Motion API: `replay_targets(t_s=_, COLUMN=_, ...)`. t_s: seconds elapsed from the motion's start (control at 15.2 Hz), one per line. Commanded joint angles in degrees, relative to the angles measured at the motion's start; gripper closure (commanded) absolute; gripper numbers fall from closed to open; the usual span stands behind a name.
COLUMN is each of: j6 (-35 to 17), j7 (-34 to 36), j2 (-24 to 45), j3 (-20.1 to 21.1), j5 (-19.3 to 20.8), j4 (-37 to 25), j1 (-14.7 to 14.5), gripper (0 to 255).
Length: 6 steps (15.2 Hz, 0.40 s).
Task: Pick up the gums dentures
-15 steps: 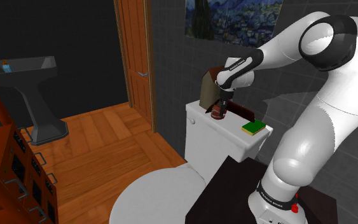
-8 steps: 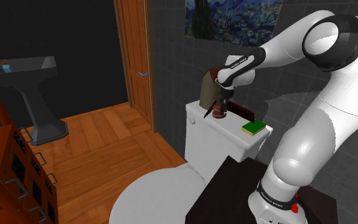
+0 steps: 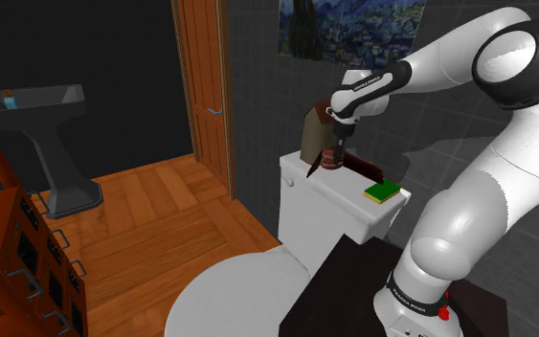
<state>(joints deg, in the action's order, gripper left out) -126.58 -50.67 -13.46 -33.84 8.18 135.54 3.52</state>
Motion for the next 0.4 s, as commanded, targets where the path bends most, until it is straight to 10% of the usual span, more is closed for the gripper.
replay_targets(t_s=0.0, j6=1.7, j7=0.3, j2=-0.7, j3=0.3, j5=0.3, j4=-1.0, j1=0.0, gripper=255)
replay_targets(t_s=0.33, j6=4.3, j7=0.7, j2=-1.9, j3=0.8, j5=0.7, j4=-2.5, j1=0.1, gripper=255)
